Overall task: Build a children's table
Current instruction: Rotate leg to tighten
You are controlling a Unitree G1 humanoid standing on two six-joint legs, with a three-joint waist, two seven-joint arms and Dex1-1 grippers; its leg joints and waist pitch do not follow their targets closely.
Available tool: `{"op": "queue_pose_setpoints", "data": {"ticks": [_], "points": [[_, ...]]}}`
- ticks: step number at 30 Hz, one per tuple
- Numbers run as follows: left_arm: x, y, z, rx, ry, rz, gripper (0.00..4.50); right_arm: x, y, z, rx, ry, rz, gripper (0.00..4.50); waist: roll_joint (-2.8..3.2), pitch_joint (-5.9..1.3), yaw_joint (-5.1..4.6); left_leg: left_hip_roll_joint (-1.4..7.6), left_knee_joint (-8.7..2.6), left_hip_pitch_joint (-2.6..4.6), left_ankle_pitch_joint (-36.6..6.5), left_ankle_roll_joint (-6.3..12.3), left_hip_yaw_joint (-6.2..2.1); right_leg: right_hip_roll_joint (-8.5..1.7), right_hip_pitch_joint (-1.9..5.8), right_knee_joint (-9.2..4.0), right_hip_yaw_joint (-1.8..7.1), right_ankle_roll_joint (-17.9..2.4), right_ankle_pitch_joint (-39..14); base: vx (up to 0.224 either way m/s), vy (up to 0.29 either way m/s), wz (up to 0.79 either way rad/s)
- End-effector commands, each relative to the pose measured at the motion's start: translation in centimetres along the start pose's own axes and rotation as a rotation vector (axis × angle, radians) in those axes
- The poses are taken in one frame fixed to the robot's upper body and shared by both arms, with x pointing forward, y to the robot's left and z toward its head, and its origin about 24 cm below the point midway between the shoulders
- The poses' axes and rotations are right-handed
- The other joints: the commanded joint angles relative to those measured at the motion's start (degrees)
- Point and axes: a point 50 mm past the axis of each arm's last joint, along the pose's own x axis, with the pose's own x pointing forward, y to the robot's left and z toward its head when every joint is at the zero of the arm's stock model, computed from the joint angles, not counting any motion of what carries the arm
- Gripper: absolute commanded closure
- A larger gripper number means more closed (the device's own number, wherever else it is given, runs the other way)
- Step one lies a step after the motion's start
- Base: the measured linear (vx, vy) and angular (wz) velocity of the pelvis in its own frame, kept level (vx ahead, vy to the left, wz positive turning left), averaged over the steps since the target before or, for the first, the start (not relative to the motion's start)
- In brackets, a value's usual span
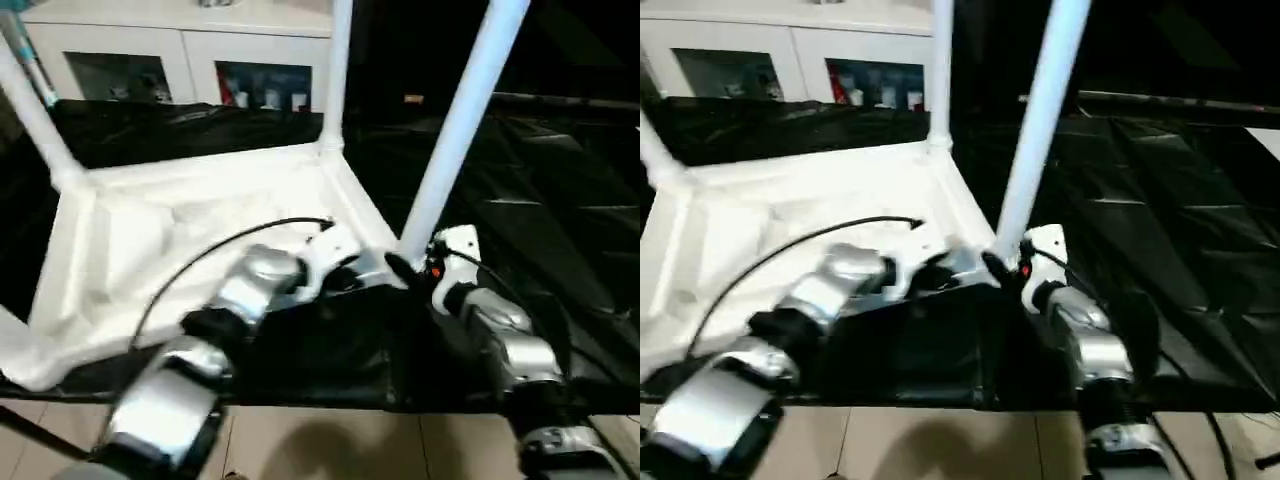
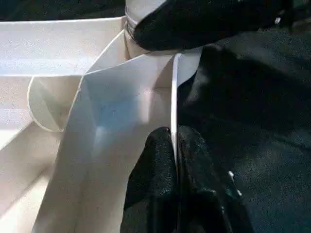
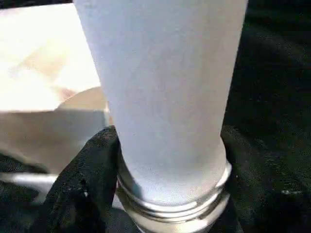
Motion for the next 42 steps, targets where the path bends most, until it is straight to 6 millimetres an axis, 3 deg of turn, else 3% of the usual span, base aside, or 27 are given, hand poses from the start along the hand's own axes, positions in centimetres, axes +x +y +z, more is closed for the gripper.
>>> {"op": "queue_pose_setpoints", "data": {"ticks": [1, 3, 5, 7, 10, 12, 17, 22, 25, 30, 34, 39, 42], "points": [[0.4, -0.1, -1.2, -0.092, 0.012, 0.079, 4.50, -0.1, 1.0, -2.8, 0.035, 0.124, 0.004, 1.76, -0.79, -2.50, 0.12, 0.84, -3.86, 0.47, -14.88, 1.26, -0.55, -2.20, 1.80, -5.37, 1.51, -10.09, -15.68, 0.000, 0.000, 0.00], [1.0, -0.6, -0.6, -0.070, 0.004, 0.052, 4.50, 0.5, 3.0, -2.3, 0.024, 0.082, 0.091, 1.76, -0.42, -2.52, 0.07, 0.84, -3.96, 0.50, -16.19, 1.25, -0.64, -2.20, 1.68, -5.60, 1.50, -9.45, -17.05, 0.000, 0.000, 0.00], [1.1, -0.7, -0.6, -0.052, 0.006, 0.039, 4.50, 0.6, 3.4, -1.7, 0.009, 0.048, 0.129, 1.20, -0.45, -2.56, 0.05, 0.89, -4.04, 0.52, -16.66, 1.11, -0.70, -2.15, 1.71, -5.61, 1.46, -9.32, -17.15, 0.000, 0.000, 0.00], [1.1, -0.7, -0.6, -0.046, 0.007, 0.030, 4.50, 0.6, 3.3, -1.5, 0.010, 0.035, 0.142, 1.06, -0.42, -2.60, 0.06, 0.97, -4.09, 0.44, -16.57, 1.16, -0.73, -2.17, 1.78, -5.45, 1.48, -9.71, -15.58, 0.000, 0.000, 0.00], [0.9, -0.8, -0.7, -0.029, 0.005, 0.000, 4.50, 0.4, 2.7, -0.8, -0.004, 0.018, 0.156, 0.70, -0.45, -2.54, 0.03, 0.98, -4.14, 0.39, -16.74, 1.43, -0.72, -2.22, 1.78, -5.49, 1.46, -9.85, -15.68, 0.000, 0.000, 0.00], [0.0, -0.8, -1.3, 0.003, -0.007, -0.084, 4.50, -0.2, 0.4, 0.0, -0.115, 0.028, 0.142, 0.57, -0.61, -2.67, 0.14, 0.94, -3.98, 0.16, -15.95, 1.86, -0.68, -2.26, 2.06, -5.43, 1.45, -9.78, -15.12, 0.000, 0.000, 0.00], [-1.4, -1.0, -1.9, 0.061, -0.036, -0.216, 4.50, -1.7, -0.9, 0.7, -0.199, 0.044, 0.322, 0.57, -1.22, -2.86, 0.33, 0.93, -3.44, -0.17, -12.40, 4.24, -0.50, -2.34, 2.49, -4.88, 1.39, -11.16, -10.17, 0.000, 0.000, 0.00], [-2.7, -1.3, -2.8, 0.047, -0.035, -0.327, 4.50, -3.3, -1.8, 1.0, -0.241, 0.098, 0.482, 0.57, -0.97, -2.94, 0.66, 1.21, -3.17, -0.06, -9.00, 6.63, -0.31, -2.15, 2.47, -3.91, 1.37, -14.33, -3.02, 0.000, 0.000, 0.00], [-4.2, -1.5, -3.5, 0.034, -0.031, -0.419, 4.50, -4.0, -2.1, 1.1, -0.248, 0.121, 0.555, 0.57, -0.81, -2.92, 0.92, 1.46, -3.20, 0.23, -9.37, 6.47, -0.20, -2.07, 2.41, -3.66, 1.28, -15.44, -2.33, 0.000, 0.000, 0.00], [-5.5, -1.5, -4.0, 0.028, -0.018, -0.479, 4.50, -4.2, -2.1, 1.3, -0.232, 0.123, 0.618, 0.57, -1.05, -2.69, 0.98, 1.50, -3.37, 0.17, -11.41, 5.00, -0.11, -2.18, 2.19, -3.99, 1.36, -14.47, -7.43, 0.000, 0.000, 0.00], [-5.9, -1.4, -4.1, 0.032, -0.010, -0.474, 4.50, -4.1, -1.9, 1.1, -0.224, 0.137, 0.643, 0.90, -1.13, -2.69, 0.98, 1.50, -3.47, 0.31, -11.48, 4.10, -0.16, -2.17, 2.10, -4.03, 1.47, -14.00, -8.02, 0.000, 0.000, 0.00], [-6.0, -1.3, -4.1, 0.029, -0.005, -0.462, 4.50, -3.9, -1.8, 0.9, -0.208, 0.139, 0.636, 1.31, -1.18, -2.79, 0.93, 1.35, -3.30, 0.20, -9.80, 4.70, -0.14, -2.16, 2.26, -3.73, 1.46, -14.45, -5.37, 0.000, 0.000, 0.00], [-5.7, -1.4, -4.3, 0.025, 0.012, -0.432, 4.50, -3.6, -2.0, 0.5, -0.198, 0.136, 0.572, 1.57, -1.20, -2.73, 0.65, 1.31, -3.35, 0.16, -10.35, 4.39, -0.18, -2.18, 2.21, -3.85, 1.45, -14.36, -6.38, 0.000, 0.000, 0.00]]}}
